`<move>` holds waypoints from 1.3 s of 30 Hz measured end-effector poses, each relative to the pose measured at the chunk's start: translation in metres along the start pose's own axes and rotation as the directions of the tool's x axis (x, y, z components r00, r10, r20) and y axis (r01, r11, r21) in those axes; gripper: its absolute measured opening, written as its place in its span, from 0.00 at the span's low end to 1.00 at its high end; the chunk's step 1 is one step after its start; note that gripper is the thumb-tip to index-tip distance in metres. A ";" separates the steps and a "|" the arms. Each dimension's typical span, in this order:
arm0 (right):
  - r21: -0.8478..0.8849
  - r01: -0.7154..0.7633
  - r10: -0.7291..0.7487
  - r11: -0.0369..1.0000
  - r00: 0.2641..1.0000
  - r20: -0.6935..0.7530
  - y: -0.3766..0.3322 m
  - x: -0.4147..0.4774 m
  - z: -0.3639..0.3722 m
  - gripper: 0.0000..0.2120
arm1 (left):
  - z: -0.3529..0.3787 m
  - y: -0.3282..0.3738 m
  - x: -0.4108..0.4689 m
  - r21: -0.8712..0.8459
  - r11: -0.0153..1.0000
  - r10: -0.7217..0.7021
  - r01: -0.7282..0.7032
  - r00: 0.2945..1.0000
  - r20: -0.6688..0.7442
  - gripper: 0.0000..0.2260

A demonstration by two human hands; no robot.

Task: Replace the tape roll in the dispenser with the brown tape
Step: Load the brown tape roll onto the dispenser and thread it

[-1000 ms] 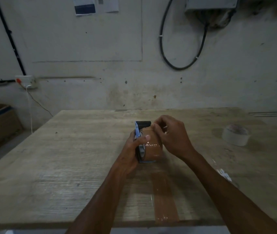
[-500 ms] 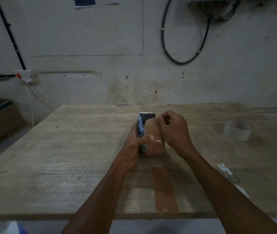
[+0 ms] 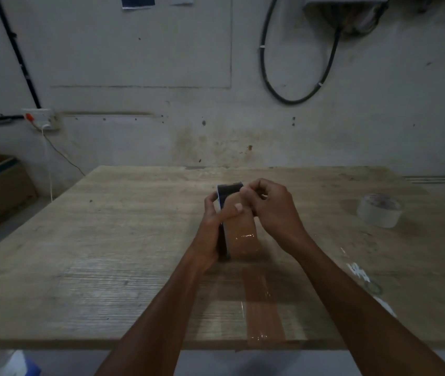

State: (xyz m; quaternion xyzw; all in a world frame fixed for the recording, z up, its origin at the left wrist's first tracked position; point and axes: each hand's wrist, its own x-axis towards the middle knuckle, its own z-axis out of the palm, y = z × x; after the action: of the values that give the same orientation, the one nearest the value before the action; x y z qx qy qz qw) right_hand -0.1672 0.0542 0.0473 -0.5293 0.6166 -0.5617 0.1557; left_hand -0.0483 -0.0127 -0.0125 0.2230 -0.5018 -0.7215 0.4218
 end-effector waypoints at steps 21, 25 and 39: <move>-0.001 -0.072 0.070 0.997 0.971 0.227 -0.010 0.009 -0.016 0.07 | -0.004 -0.003 0.006 0.056 0.998 -0.007 0.007 1.000 0.008 0.38; -0.103 -0.032 0.049 0.994 0.985 0.167 -0.009 0.005 -0.010 0.07 | -0.003 -0.002 0.004 0.031 1.000 0.002 -0.003 1.000 0.016 0.35; -0.173 -0.027 0.010 0.984 0.995 -0.100 0.004 0.001 0.001 0.06 | 0.001 0.002 0.002 -0.045 0.999 0.020 -0.021 1.000 -0.015 0.40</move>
State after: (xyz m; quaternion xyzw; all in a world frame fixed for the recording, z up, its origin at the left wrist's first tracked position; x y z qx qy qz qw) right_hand -0.1684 0.0519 0.0438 -0.5067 0.6752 -0.5296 0.0832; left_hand -0.0496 -0.0139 -0.0104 0.2136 -0.4845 -0.7267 0.4376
